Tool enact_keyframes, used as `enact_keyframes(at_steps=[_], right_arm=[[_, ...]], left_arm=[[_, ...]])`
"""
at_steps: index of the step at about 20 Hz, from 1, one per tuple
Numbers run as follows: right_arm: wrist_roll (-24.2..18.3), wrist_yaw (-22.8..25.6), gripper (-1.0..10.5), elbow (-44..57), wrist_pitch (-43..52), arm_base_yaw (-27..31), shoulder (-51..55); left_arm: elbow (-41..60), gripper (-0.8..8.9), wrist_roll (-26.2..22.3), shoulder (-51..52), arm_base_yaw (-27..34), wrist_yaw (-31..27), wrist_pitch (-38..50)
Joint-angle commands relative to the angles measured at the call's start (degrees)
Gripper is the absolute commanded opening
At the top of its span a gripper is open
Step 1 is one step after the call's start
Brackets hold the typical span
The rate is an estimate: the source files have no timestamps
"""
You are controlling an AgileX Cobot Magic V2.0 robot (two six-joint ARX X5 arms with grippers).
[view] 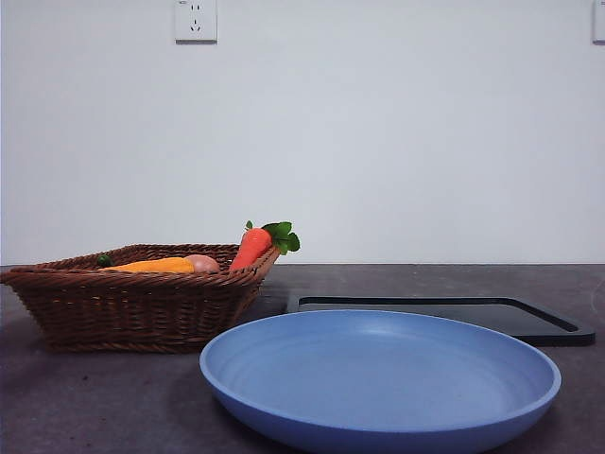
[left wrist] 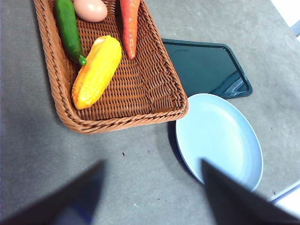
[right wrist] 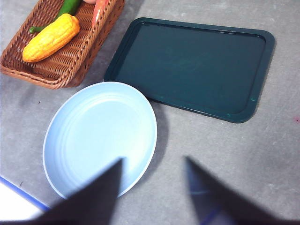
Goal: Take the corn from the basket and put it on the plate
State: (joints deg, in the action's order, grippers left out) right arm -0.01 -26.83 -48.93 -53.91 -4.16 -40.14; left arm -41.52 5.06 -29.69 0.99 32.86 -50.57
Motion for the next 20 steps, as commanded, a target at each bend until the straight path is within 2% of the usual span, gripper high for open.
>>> enact_keyframes(at_steps=[1, 5, 9, 15, 20], right_arm=[[0.0, -0.22, 3.0, -0.96, 0.26, -0.22, -0.42], [0.09, -0.59, 3.0, -0.96, 0.28, -0.79, -3.78], [0.57, -0.74, 3.0, -0.96, 1.77, -4.11, -11.41], [0.74, -0.13, 3.0, -0.96, 8.81, -10.32, -26.67], [0.7, -0.13, 2.9, -0.96, 15.21, -13.2, -38.38]], left_arm=[[-0.96, 4.06, -0.31, -0.5, -0.15, 0.13, 0.87], [-0.96, 4.04, 0.15, -0.92, -0.17, 0.13, 1.11], [-0.96, 4.04, 0.37, -0.96, -0.17, 0.13, 2.23], [-0.96, 4.04, 0.37, -0.96, -0.17, 0.13, 2.36], [-0.96, 4.04, 0.37, -0.96, -0.28, 0.13, 2.34]])
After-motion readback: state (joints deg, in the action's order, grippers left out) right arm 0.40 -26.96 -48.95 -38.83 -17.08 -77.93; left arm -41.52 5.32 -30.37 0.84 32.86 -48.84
